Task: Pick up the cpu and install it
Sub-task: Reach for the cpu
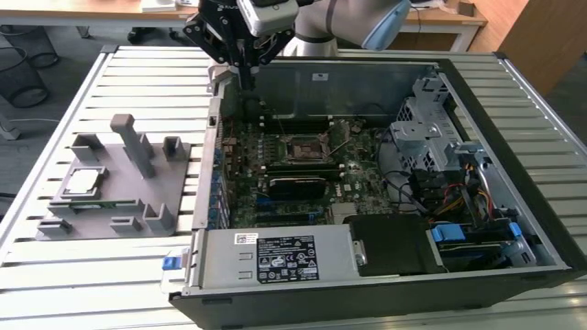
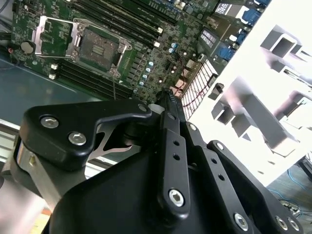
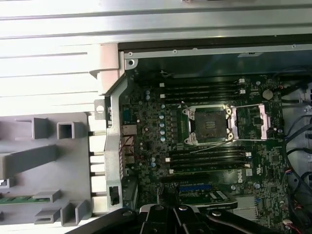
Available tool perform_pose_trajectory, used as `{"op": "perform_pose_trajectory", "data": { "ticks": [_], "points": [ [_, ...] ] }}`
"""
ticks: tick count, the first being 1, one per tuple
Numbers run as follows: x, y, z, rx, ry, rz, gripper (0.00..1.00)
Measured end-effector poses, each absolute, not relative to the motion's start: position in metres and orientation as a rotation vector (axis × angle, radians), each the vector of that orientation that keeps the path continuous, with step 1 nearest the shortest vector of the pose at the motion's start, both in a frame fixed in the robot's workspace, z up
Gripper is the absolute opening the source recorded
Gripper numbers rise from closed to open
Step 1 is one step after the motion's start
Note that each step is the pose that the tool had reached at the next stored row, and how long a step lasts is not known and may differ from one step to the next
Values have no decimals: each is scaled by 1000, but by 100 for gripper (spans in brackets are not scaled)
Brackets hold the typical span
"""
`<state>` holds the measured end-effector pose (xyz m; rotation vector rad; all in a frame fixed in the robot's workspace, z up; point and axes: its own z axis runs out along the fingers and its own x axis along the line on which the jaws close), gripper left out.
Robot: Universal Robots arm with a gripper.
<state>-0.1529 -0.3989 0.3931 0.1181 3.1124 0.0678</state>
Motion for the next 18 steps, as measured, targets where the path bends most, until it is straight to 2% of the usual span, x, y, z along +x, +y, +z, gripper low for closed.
{"op": "perform_pose_trajectory", "data": {
  "ticks": [18],
  "points": [
    [-178,-403,393,118,3112,68,11]
  ]
}}
